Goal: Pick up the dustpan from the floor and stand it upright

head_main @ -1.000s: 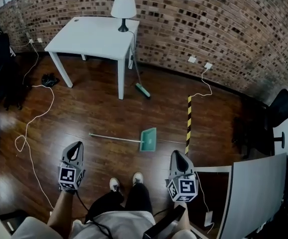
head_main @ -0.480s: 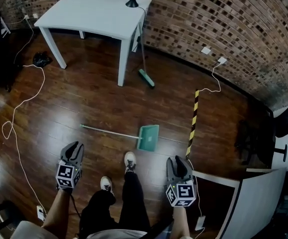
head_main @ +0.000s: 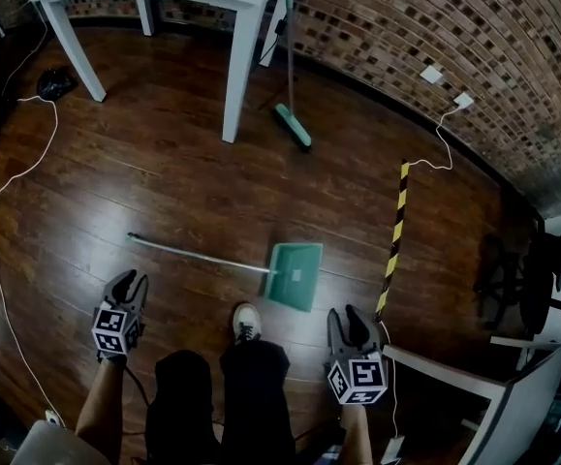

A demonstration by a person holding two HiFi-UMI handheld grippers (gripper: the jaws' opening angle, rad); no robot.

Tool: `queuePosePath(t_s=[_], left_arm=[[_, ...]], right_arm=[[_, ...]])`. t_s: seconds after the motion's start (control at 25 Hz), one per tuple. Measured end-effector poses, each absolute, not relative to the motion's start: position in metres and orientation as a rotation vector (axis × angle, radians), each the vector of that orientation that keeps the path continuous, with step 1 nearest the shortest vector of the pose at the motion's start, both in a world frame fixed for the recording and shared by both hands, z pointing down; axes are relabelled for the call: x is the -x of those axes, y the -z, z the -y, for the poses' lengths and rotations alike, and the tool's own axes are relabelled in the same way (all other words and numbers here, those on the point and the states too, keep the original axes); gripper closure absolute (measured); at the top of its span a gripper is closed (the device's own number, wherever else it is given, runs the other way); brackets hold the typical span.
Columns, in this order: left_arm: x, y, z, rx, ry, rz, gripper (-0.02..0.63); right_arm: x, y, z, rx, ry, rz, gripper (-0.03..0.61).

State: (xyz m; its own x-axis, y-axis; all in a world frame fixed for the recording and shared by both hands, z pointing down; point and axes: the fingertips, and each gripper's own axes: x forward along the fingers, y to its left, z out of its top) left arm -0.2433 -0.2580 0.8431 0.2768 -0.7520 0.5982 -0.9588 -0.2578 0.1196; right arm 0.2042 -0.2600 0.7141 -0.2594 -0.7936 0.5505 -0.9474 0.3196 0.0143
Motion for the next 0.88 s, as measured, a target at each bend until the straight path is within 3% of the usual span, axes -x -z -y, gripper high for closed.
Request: queuePosePath(t_s=[0.12,0.28,0.52,0.88], left_arm=[[0.248,-0.907,0.268,-2.068,-0.563,1.524,0.482],[0.241,-0.993,0.27,-2.115,-0.624,1.421,0.39],[0.257,-1.108,0.27,-1.982,-0.461,1.392,0.385],[0.267,-1.17,0.308,-1.791,-0.093,1.373,0.342]], right_arm=[[-0.212,-0.773,0.268,-1.547,-0.468,2.115,0.439],[-0.218,-0.853,0.268,-1.532,-0.529,2.099,0.434],[-0.234,-0.961,0.266,-1.515,-0.684,2.045,0.408],[-0.26,-1.029,0.281,-1.464,-0.766,1.937,0.376]])
